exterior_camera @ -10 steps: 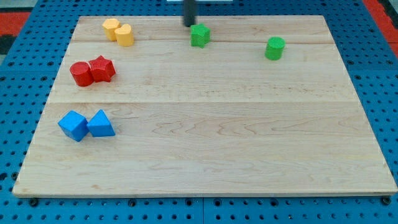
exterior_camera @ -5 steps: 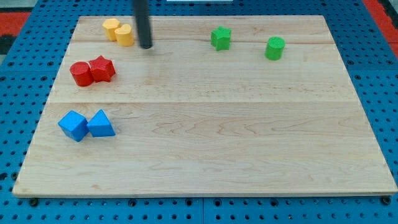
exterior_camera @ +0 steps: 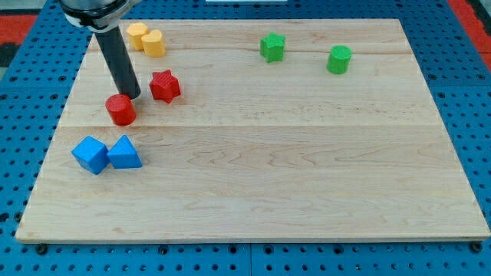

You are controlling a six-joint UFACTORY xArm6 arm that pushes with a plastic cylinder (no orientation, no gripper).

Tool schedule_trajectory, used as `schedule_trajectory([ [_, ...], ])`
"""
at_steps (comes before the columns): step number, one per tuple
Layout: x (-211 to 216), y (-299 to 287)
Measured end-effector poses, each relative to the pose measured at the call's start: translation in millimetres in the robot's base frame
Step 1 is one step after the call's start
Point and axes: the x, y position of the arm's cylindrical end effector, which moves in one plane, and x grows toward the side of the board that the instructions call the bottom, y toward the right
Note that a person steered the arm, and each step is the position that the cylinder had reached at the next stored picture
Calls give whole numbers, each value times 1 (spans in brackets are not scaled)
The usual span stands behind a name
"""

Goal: Place the red blocks in a diagonal line

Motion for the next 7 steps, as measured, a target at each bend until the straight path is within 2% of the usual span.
schedule_trajectory([
  [1,-6,67],
  [2,-6,104],
  [3,-18,42],
  [4,-15,-55],
  [5,21,-24],
  [6,38,31],
  [7,41,-29],
])
